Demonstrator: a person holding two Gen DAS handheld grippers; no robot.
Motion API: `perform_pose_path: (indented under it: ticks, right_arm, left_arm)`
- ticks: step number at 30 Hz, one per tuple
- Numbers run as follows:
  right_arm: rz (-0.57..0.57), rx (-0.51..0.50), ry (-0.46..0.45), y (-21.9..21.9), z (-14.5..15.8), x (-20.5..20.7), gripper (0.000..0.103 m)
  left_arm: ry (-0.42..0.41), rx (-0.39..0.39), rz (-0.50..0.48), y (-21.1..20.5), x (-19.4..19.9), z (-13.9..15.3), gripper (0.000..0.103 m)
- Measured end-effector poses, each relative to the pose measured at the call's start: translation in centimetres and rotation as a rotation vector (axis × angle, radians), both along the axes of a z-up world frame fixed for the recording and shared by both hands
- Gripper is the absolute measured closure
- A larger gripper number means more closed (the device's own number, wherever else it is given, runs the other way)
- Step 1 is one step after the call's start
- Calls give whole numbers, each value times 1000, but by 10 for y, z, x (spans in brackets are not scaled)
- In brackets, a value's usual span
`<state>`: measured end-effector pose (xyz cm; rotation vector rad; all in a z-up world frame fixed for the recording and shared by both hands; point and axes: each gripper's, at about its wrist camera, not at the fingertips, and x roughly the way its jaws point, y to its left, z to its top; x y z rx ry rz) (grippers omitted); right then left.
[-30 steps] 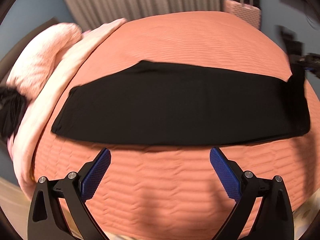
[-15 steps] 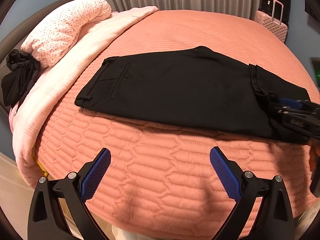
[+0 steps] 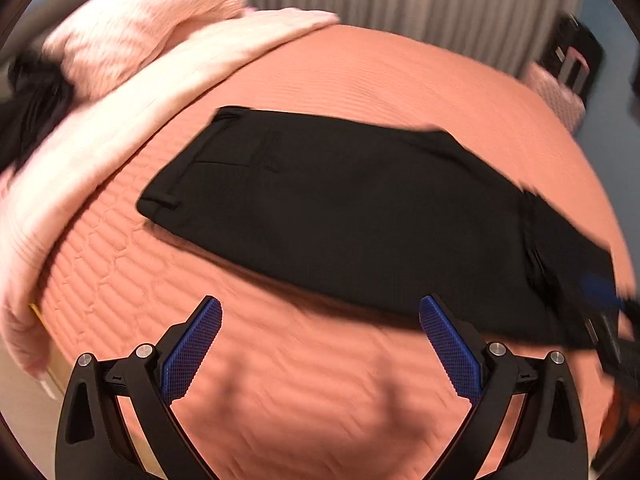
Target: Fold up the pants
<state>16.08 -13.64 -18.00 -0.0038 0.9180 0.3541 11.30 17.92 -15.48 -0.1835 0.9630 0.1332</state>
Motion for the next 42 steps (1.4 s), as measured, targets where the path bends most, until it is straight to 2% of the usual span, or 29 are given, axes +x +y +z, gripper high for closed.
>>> perform_pose_path:
  ticks: [5,9,12,14,15,16,17,19,20,22,24,25,26,27,29,31,34,38,42]
  right_arm:
    - [-37,11,-2,-10,11,-12,30]
    - [-54,-155,-14,-3,-6,7,23]
    - [-37,-215,5,9,-29,34,23]
    - [-48,-294,4,14,-45,49,24]
    - [-41,-292,19,14,-52,54,33]
    - [-33,-234,48,10,-58,59,46]
    - [-50,-208,39,7,-58,60,48]
    - [-80,-195,44,6,-49,65,78]
    - [-94,-152,45,4,-41,66,82]
    - [-90,-68,39,5,-27,68,83]
    - [-18,-76,23,26,-19,67,83]
    - [26,-86,32,38,-24,68,83]
    - [60,-100,63,46,-34,71,82]
    - [80,-133,102,53,-46,75,75]
    - [83,-179,54,63,-43,67,65]
    - [74,-119,21,62,-25,54,45]
    - [48,-15,-34,50,8,27,27]
    - [41,-17,-55,30,31,-9,25]
    - [-4,-17,-50,10,44,-31,24]
  left_arm:
    - [17,-80,137,74,36,-17,6]
    - [14,-137,188,101,40,-21,6]
    - [-3,-118,180,97,30,-18,6]
    - [4,-102,162,92,24,-18,6]
    - [5,-97,150,89,20,-18,6]
    - [6,-91,139,87,16,-18,6]
    - [6,-80,121,82,12,-18,6]
    - [7,-54,92,77,7,-20,6]
    - [13,-35,81,75,6,-22,6]
    - [16,-26,74,74,6,-26,6]
    - [12,-51,84,78,11,-30,5]
    - [9,-69,89,79,13,-32,6]
    - [2,-97,99,81,16,-34,6]
    - [-7,-124,112,84,19,-36,5]
    - [-5,-164,129,91,29,-41,5]
    - [-9,-190,139,100,38,-45,5]
    - [-29,-209,171,114,50,-49,6]
    - [-7,-233,191,127,79,-61,6]
    - [-25,-183,212,128,98,-62,7]
